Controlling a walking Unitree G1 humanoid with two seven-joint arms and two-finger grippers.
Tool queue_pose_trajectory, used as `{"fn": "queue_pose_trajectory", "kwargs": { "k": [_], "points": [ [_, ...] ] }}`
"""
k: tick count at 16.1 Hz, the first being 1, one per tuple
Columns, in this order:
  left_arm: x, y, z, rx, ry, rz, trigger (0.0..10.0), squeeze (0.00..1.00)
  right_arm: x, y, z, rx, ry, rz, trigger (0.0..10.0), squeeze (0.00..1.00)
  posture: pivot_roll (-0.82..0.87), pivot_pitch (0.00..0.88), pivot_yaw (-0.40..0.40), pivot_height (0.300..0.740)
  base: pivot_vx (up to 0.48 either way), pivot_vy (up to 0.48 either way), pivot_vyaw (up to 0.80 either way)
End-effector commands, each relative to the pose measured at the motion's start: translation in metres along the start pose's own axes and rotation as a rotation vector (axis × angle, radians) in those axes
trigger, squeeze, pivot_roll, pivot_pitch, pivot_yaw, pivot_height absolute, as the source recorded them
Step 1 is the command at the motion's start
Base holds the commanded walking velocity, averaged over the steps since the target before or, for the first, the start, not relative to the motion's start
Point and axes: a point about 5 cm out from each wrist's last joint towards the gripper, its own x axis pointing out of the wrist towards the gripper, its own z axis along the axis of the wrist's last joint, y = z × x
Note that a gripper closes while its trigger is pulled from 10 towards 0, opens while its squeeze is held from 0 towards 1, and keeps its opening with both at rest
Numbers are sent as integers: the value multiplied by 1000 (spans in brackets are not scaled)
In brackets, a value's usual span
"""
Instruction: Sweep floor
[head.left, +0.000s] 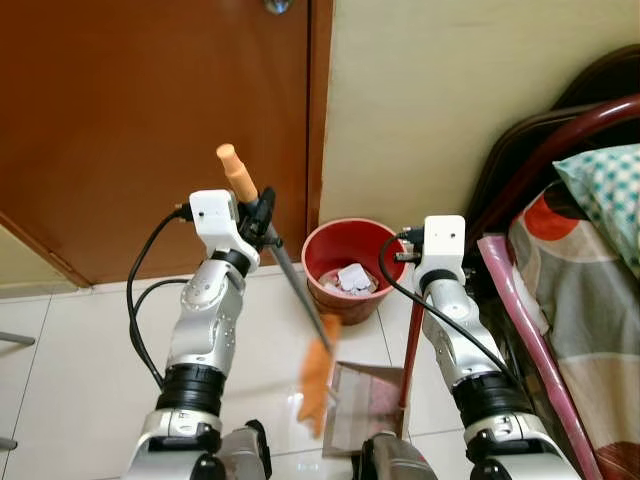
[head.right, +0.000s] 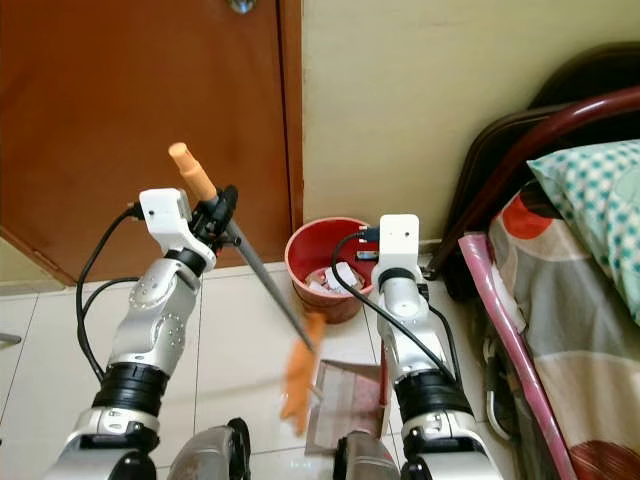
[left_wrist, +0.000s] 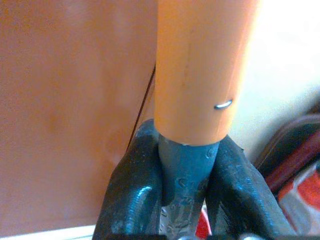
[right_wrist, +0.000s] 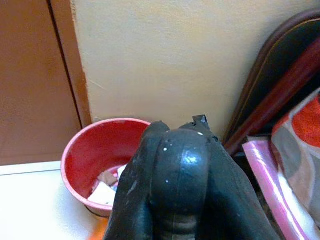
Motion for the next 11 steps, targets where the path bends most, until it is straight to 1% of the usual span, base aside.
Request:
{"fn": "queue_pose_trajectory", "kwargs": {
  "k": [1,3,4,5,6,8,10,11],
  "points": [
    [1,-5,9,-145,-52,23,10000,0,-1,1,-11,21,50,22,10000,0,37,156,-20,740,0,0,0],
    [2,11,18,-170,-88,99,10000,0,0,1,-12,25,52,29,10000,0,36,154,-20,740,0,0,0],
    [2,29,27,-226,-114,174,10000,0,0,2,-12,22,51,38,10000,0,36,154,-20,740,0,0,0],
    [2,32,29,-233,-121,187,10000,0,0,2,-12,22,51,39,10000,0,36,154,-20,740,0,0,0],
    [0,49,38,-257,-144,246,10000,0,1,2,-12,23,50,44,10000,0,43,153,-21,740,0,0,0],
    [-5,73,54,-243,-183,316,10000,0,1,3,-12,20,51,53,10000,0,43,153,-21,740,0,0,0],
    [-8,88,69,-222,-220,350,10000,0,2,4,-13,17,51,59,10000,0,49,153,-22,740,0,0,0],
    [-9,93,76,-201,-233,351,10000,0,2,4,-13,17,51,61,10000,0,49,153,-22,740,0,0,0]
  ]
}}
